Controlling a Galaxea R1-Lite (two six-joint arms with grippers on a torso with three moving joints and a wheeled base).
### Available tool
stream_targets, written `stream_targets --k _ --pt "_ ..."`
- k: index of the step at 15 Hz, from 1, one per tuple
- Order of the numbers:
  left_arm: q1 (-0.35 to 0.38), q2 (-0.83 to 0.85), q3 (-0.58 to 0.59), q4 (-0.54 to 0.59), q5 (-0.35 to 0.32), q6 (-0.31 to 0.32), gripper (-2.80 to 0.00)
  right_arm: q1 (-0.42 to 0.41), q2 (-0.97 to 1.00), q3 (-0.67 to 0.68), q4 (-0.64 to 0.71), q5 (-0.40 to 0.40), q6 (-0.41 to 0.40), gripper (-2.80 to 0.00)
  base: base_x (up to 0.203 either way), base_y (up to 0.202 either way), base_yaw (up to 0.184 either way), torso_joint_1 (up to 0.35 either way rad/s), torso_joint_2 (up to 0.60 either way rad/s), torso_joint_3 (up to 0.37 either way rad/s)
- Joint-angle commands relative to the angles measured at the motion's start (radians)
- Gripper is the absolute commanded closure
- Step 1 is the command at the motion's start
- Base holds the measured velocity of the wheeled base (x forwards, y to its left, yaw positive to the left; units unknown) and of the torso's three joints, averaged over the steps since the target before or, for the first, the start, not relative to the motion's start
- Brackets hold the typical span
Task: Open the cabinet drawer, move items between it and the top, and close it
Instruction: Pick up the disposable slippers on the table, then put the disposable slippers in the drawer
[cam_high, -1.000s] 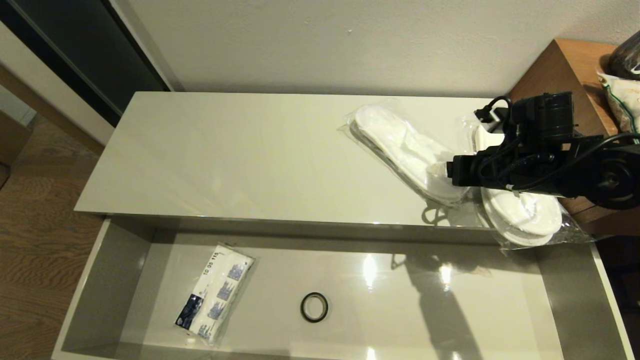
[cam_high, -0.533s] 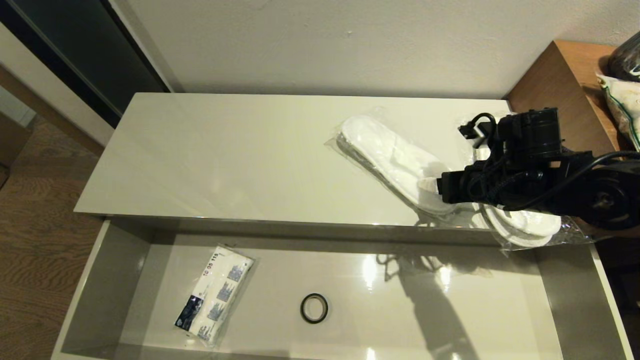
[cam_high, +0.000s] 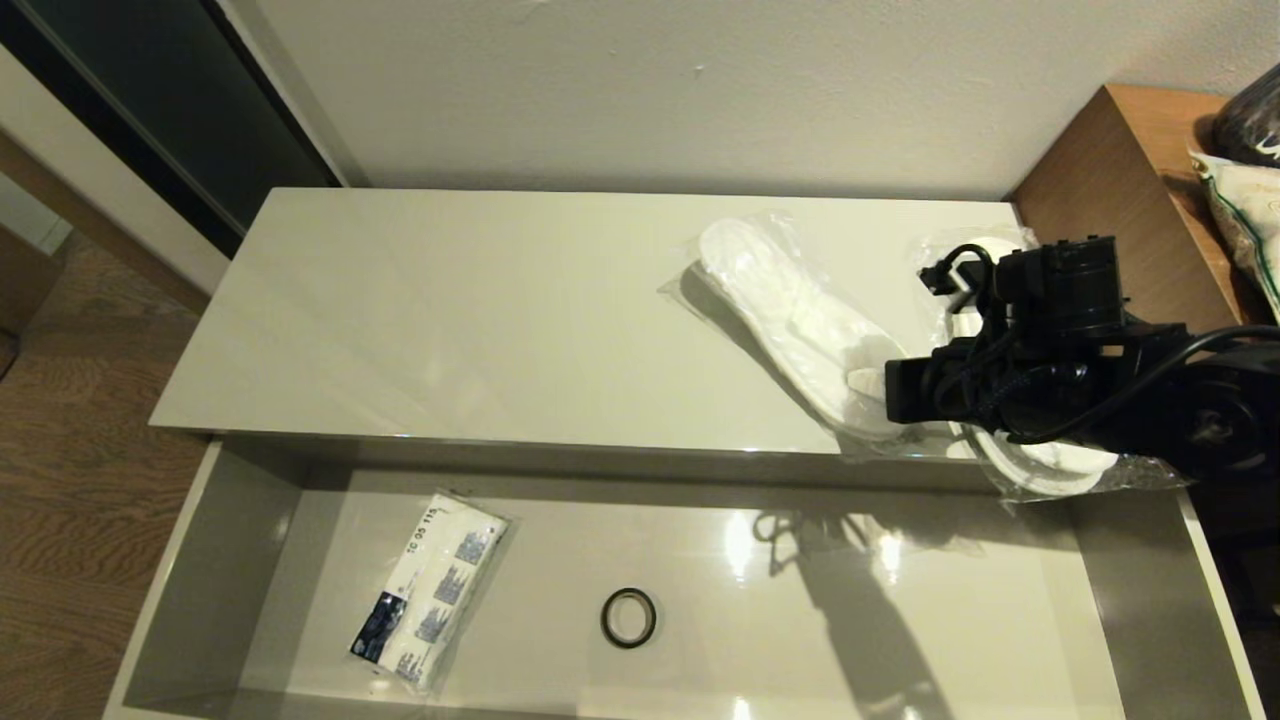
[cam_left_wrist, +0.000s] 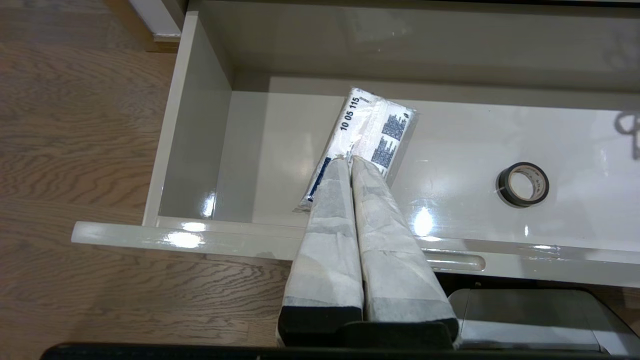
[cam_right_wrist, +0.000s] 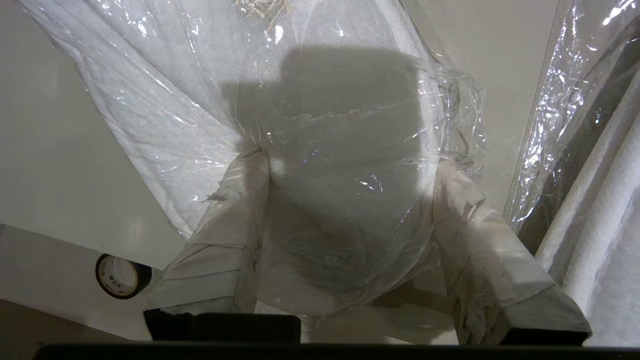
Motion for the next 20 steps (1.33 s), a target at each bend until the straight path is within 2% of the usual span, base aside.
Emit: stream_targets --k 1,7,16,20 --pt "-0.001 0.0 0.0 -0.001 0.0 0.0 0.0 0.0 -0.012 0.005 0.004 -0.01 0.001 0.0 0.0 0.0 0.0 0.0 0.0 0.0" --pt "-0.001 0.001 0.0 0.0 0.0 0.0 0.0 0.007 -0.138 0.037 0.02 -0.073 0.004 0.0 0.0 0.0 0.0 0.0 0.0 0.0" --pt "0.0 0.0 0.0 0.0 0.0 0.0 0.0 0.021 -0.279 0.181 0.05 -0.065 -0.007 0.0 0.0 0.0 0.0 0.0 0.0 0.0" --pt "0.0 0.0 0.0 0.0 0.0 0.0 0.0 0.041 -0.436 0.253 0.129 -0.053 -0.034 0.0 0.0 0.0 0.0 0.0 0.0 0.0"
